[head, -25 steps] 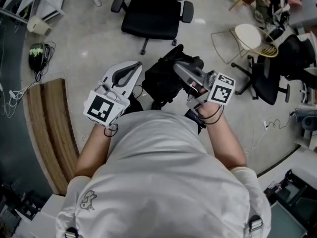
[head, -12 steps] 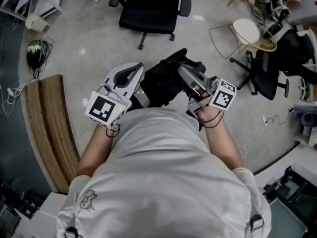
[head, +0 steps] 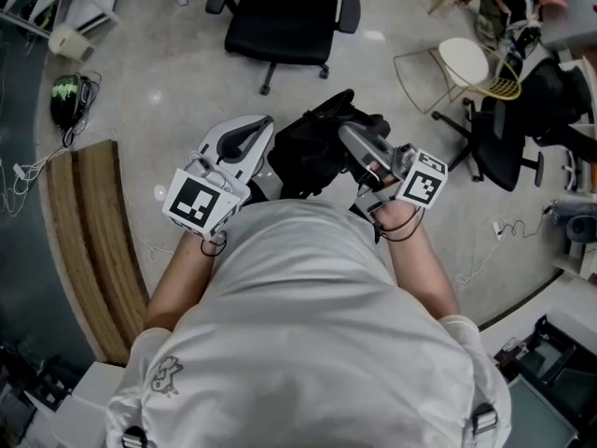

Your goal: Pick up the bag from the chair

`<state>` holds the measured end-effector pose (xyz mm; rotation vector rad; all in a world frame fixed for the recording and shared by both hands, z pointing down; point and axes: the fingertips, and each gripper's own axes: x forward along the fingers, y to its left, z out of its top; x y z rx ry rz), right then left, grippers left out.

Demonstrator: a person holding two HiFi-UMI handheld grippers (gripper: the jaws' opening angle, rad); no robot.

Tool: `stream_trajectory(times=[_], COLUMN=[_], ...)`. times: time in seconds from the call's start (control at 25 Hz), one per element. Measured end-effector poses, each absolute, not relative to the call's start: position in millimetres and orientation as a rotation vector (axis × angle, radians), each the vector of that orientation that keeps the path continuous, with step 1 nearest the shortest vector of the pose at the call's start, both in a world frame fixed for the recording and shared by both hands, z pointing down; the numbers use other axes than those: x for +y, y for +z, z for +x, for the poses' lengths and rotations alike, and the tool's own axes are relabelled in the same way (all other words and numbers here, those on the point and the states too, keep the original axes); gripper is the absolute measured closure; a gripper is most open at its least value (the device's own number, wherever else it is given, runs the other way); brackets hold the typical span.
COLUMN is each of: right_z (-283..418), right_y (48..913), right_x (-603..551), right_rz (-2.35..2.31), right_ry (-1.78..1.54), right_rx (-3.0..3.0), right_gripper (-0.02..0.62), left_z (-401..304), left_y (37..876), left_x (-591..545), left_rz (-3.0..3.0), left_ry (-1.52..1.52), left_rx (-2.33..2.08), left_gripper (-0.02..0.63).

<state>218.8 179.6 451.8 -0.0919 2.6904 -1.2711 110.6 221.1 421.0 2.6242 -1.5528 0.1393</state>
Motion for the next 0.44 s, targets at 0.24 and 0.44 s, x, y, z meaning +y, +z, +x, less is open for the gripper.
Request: stream_trajectory(times=[0.24, 0.44], right_z=[217.0, 215.7], right_y=[450.3, 453.0], right_x=[167.1, 155.5], right_rz=[-0.097, -0.109], right_ry=[-1.256, -1.266], right_rx=[2.699, 2.698], right_gripper=[0.563, 0.563], left_z=[112.0, 110.8], left_y=[420.1, 418.8], left_x=[212.5, 203.6], left_rz=[2.634, 2.646], left_ry=[0.148, 0.149], left_rx=[-1.541, -1.54], left_gripper=[0.594, 0.594])
